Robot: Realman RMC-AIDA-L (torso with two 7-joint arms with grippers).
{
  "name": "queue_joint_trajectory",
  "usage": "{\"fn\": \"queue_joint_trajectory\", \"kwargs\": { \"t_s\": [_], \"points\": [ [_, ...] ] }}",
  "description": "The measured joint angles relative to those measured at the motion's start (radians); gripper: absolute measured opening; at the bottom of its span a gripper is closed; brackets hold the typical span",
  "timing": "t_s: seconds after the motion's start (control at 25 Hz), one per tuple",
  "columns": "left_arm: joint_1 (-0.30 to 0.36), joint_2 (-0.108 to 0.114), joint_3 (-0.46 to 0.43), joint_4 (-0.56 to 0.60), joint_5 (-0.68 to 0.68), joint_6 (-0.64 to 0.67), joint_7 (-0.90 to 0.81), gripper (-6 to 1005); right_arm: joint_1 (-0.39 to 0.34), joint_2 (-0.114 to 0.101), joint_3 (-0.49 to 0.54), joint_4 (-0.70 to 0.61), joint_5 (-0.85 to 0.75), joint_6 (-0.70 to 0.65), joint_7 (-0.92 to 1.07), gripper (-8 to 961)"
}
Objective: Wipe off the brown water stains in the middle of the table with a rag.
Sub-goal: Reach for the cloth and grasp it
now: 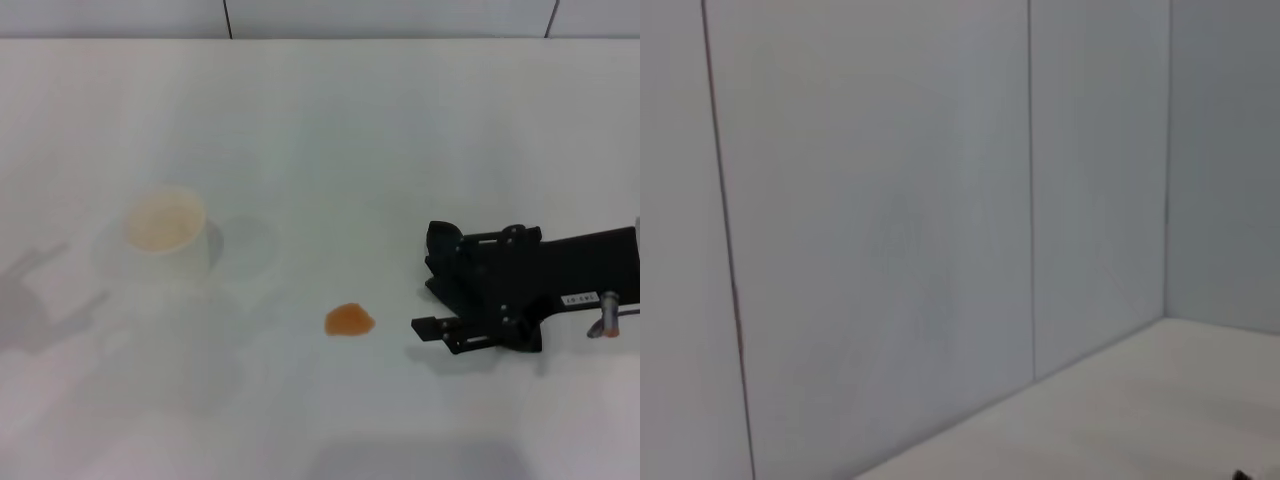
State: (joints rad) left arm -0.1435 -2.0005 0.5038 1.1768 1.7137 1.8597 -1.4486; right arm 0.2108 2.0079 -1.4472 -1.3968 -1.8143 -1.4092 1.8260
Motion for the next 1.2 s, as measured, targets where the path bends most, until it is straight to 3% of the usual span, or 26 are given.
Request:
{"fn": "queue_joint_trajectory", "kwargs": {
  "t_s": [0.28, 0.52, 0.76, 1.2],
  "points": [
    [-0.108, 0.040, 0.045, -0.009, 0.172, 0.047, -0.010, 882, 0.008, 0.001, 0.001, -0.004, 0.003, 0.034, 0.028, 765],
    [-0.182, 0.061, 0.116, -0.073, 0.273, 0.045, -0.008, 882, 0.010, 0.002, 0.002, -0.006, 0.012, 0.072, 0.032, 764],
    [-0.244, 0.065, 0.131, -0.119, 0.342, 0.041, 0.006, 881, 0.010, 0.002, 0.002, -0.007, 0.012, 0.088, 0.032, 764],
    [-0.272, 0.067, 0.168, -0.133, 0.373, 0.040, 0.021, 881, 0.055, 0.000, 0.047, 0.004, -0.010, 0.089, 0.071, 763]
  ]
}}
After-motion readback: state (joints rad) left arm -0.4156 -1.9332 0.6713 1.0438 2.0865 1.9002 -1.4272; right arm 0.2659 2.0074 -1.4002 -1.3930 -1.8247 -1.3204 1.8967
